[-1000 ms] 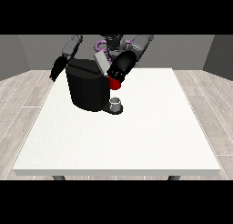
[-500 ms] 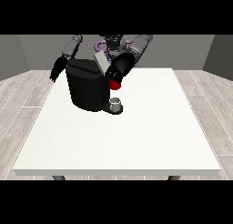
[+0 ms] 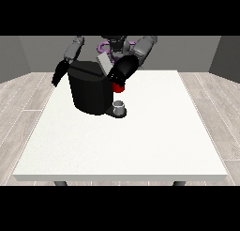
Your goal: Insert the coffee pod into the coffee machine and close the lid
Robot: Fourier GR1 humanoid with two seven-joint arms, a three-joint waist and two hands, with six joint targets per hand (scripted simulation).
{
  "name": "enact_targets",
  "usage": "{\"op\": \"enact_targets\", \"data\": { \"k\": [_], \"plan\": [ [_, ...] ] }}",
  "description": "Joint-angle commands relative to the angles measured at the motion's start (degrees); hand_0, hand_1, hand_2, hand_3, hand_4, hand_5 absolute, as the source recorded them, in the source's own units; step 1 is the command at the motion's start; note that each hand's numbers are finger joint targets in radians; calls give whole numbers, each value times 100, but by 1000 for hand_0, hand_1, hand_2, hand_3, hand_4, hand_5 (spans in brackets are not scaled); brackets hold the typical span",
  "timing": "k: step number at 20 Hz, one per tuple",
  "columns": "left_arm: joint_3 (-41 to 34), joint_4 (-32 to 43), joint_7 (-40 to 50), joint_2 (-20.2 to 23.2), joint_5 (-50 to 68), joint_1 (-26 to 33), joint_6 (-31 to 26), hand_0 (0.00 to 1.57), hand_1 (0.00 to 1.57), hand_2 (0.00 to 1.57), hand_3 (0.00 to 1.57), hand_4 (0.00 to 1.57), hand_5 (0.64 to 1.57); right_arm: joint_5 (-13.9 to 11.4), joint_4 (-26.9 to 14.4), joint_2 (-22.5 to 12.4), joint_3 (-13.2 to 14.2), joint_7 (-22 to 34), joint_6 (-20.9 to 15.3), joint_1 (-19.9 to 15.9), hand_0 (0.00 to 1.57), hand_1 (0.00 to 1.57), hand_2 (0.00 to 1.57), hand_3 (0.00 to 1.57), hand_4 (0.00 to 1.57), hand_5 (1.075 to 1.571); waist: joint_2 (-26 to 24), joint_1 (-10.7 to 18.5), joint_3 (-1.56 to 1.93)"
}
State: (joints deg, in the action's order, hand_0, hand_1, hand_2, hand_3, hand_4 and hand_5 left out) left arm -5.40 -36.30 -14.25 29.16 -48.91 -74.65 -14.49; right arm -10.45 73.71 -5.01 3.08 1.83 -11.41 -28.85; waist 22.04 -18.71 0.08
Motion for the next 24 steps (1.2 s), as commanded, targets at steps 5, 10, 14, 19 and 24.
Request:
{"op": "enact_targets", "data": {
  "k": [5, 10, 14, 19, 24],
  "plan": [
    [77, -23, -311, 178, -232, 5, 303, 742, 742, 871, 653, 0, 1571, 0, -26, -40, 43, -181, -2, 84, 0, 0, 0, 0, 112, 1571, 133, -11, -6],
    [73, 70, -213, 256, -356, -75, 350, 0, 0, 623, 490, 0, 1571, -232, -7, 172, -123, -121, -299, 12, 0, 0, 0, 0, 147, 1571, 213, 66, -7],
    [39, 115, -303, 281, -353, -12, 335, 0, 0, 526, 441, 0, 1571, -203, 32, 125, -121, 74, -207, 126, 0, 0, 0, 0, 0, 1571, -14, 58, -8],
    [144, 44, -115, -21, -388, 204, 233, 0, 0, 332, 226, 0, 1571, 0, -281, 41, 148, -211, -158, 190, 0, 0, 0, 0, 133, 1571, -239, 331, -5],
    [152, -59, 167, -469, -288, 683, 180, 0, 0, 0, 0, 0, 1571, 220, -663, -45, 346, -428, 42, 666, 0, 0, 0, 0, 0, 1571, -900, 692, -4]
  ]
}}
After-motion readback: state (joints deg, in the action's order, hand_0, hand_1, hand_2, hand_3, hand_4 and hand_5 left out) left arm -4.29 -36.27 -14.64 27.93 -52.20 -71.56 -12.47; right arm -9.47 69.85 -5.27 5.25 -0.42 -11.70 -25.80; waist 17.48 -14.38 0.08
